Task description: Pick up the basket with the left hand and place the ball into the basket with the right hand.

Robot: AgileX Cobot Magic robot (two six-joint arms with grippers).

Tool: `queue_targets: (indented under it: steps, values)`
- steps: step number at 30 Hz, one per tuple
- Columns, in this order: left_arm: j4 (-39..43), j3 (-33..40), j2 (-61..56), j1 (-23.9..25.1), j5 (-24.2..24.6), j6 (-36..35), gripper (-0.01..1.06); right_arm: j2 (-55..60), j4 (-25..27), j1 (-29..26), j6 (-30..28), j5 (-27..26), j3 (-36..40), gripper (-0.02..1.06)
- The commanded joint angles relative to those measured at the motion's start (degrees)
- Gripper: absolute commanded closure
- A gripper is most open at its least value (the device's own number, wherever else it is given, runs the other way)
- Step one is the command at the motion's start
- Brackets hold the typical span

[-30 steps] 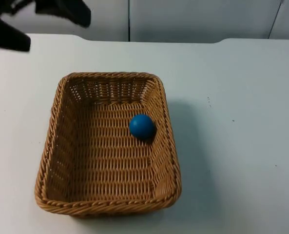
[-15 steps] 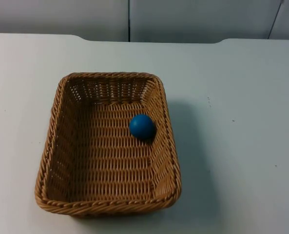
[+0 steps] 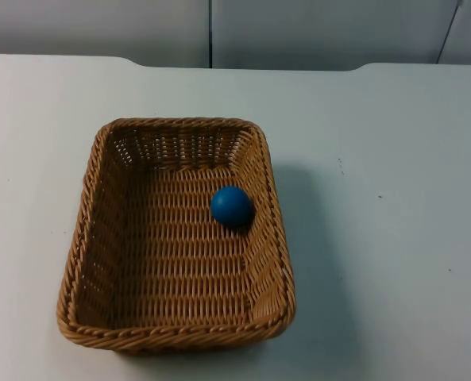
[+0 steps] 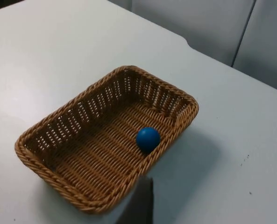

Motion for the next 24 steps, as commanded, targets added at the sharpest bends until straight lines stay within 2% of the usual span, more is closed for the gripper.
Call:
queue_targets:
  steps: [1,3,7,8,10,12,17,24]
  values:
    - [4.1,1.9,-4.8,-0.1,1.2,-4.8,0.00,-5.8,-0.4,0.1,0.8,2.7,1.6,0.26]
    - [4.6,1.9,-6.2,-0.1,1.5,-5.5,0.00,-6.3,-0.4,0.1,1.0,3.6,1.7,0.26]
    - [7.0,1.9,-10.6,-0.1,3.1,-7.9,0.00,-12.5,-0.4,0.1,1.8,11.6,2.2,0.26]
    - [7.0,1.9,-10.6,-0.1,3.1,-7.9,0.00,-12.5,-0.4,0.1,1.8,11.6,2.2,0.26]
    - [9.4,1.9,-12.2,-0.1,5.9,-10.3,0.00,-15.0,-1.0,0.1,2.1,14.7,2.2,0.26]
    - [10.8,1.9,-13.4,-0.1,8.1,-11.4,0.00,-17.4,-2.3,0.1,4.3,17.3,2.2,0.26]
    - [11.7,1.9,-16.0,-0.1,9.7,-13.5,0.00,-22.6,-5.9,0.1,7.7,22.6,2.2,0.26]
    - [13.1,1.9,-17.5,-0.1,11.7,-14.8,0.00,-29.2,-4.7,0.1,7.7,25.4,2.2,0.26]
